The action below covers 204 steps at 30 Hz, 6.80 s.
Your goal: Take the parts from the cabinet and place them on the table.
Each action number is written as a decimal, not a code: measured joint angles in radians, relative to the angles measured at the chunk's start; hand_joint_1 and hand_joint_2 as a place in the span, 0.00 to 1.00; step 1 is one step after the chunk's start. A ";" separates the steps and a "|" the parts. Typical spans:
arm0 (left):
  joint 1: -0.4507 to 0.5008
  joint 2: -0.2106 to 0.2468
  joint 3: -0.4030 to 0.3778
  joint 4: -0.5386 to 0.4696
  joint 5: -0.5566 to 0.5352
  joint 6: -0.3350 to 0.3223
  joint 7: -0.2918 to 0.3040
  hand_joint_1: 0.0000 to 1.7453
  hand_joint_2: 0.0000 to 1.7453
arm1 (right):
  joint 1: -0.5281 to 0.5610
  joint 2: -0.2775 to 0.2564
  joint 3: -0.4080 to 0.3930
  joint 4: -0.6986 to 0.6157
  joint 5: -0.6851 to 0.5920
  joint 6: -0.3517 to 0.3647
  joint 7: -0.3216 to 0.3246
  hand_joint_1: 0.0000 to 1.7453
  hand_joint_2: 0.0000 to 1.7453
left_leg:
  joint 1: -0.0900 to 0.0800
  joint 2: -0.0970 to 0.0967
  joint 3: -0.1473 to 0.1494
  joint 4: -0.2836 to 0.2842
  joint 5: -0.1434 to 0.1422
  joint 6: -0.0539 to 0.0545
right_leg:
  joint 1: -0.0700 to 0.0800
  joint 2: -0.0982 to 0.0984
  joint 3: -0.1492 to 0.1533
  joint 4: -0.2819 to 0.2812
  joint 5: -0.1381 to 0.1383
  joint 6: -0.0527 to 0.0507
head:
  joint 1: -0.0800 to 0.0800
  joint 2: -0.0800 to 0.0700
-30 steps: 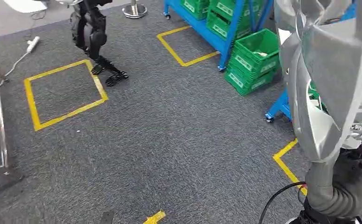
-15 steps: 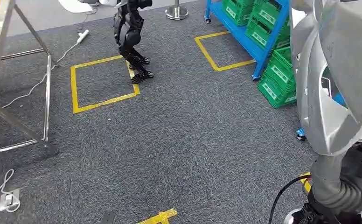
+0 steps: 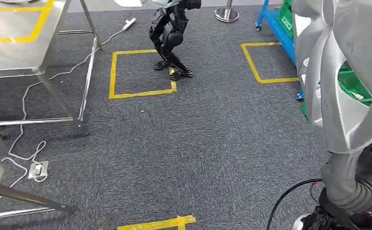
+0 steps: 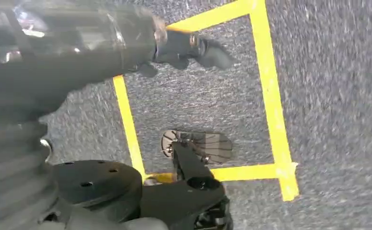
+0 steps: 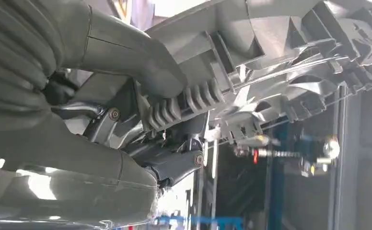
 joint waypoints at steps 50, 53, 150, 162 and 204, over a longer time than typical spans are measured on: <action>0.003 0.002 -0.001 0.000 -0.007 0.014 0.023 0.00 1.00 | -0.025 0.004 0.017 0.034 -0.030 0.060 -0.024 0.98 1.00 | 0.030 0.050 -0.049 0.096 -0.011 -0.084 | -0.004 -0.083 0.113 -0.311 0.186 -0.017 | -0.008 0.000; 0.002 -0.001 -0.003 -0.002 -0.009 0.015 0.023 0.00 1.00 | -0.028 0.004 0.020 0.034 -0.030 0.063 -0.023 0.98 1.00 | 0.018 0.126 -0.010 0.026 -0.014 -0.058 | 0.002 -0.104 0.111 -0.281 0.161 0.008 | -0.008 0.000; 0.007 -0.002 -0.008 0.000 0.021 -0.002 0.039 0.00 1.00 | -0.031 0.029 0.044 0.142 -0.050 0.087 -0.009 0.98 1.00 | 0.017 0.037 0.021 0.009 -0.023 -0.035 | 0.002 -0.061 0.109 -0.292 0.176 -0.042 | 0.002 0.000; -0.004 -0.019 -0.027 -0.001 -0.043 -0.041 0.044 0.00 1.00 | -0.242 0.194 0.286 0.534 -0.038 0.258 0.155 0.98 1.00 | 0.008 0.059 0.021 0.009 -0.026 -0.018 | -0.005 -0.053 0.112 -0.304 0.185 0.012 | 0.003 0.000; -0.035 -0.031 -0.166 -0.010 -0.201 -0.123 0.124 0.00 1.00 | -1.036 0.261 0.583 1.815 0.720 0.494 0.586 0.98 1.00 | 0.008 0.016 0.022 0.010 -0.021 -0.016 | -0.007 -0.072 0.116 -0.301 0.179 0.014 | 0.002 0.000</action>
